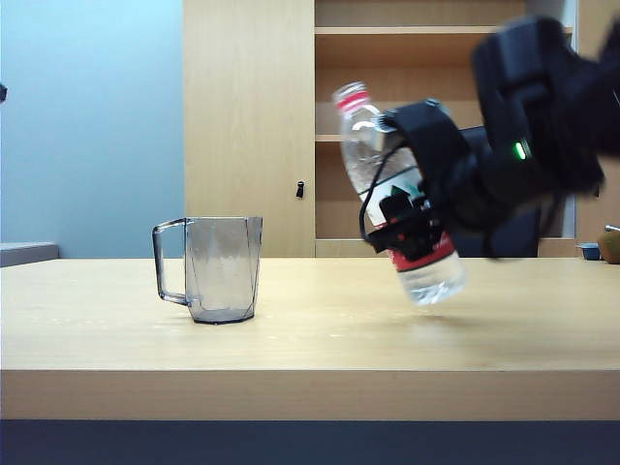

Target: Pick up the mineral water bottle on the table and pour water into the mug until it's half full.

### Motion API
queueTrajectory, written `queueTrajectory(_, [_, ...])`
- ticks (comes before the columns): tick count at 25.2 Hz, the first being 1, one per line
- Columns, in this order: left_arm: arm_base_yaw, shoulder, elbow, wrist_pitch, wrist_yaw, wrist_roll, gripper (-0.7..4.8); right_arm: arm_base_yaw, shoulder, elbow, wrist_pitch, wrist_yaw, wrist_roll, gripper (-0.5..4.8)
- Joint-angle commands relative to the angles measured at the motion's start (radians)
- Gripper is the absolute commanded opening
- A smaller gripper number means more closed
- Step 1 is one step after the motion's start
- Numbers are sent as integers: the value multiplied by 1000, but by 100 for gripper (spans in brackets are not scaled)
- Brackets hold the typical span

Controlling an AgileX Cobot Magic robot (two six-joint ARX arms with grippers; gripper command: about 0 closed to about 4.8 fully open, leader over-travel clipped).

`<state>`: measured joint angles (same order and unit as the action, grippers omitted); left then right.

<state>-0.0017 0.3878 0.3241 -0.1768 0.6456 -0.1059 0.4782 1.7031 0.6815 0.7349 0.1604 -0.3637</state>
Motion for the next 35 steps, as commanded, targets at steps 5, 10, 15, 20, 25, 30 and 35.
queueTrajectory(5, [1, -1, 5, 8, 2, 1, -6, 40, -50, 366, -660, 183, -397, 211])
queueTrajectory(10, [0, -1, 5, 6, 3, 1, -6, 77, -44, 437, -679, 222, -521, 211])
queueTrajectory(15, [0, -1, 5, 6, 3, 1, -6, 106, -35, 445, -705, 277, -624, 211])
queueTrajectory(20, [0, -1, 5, 6, 3, 1, -6, 127, -9, 444, -717, 341, -698, 211])
queueTrajectory(25, [0, -1, 5, 6, 3, 1, -6, 149, -6, 445, -707, 349, -748, 211])
queueTrajectory(30, [0, -1, 5, 6, 3, 1, -6, 154, -7, 445, -700, 427, -822, 210])
queueTrajectory(35, [0, -1, 5, 6, 3, 1, -6, 154, -7, 445, -691, 471, -859, 210])
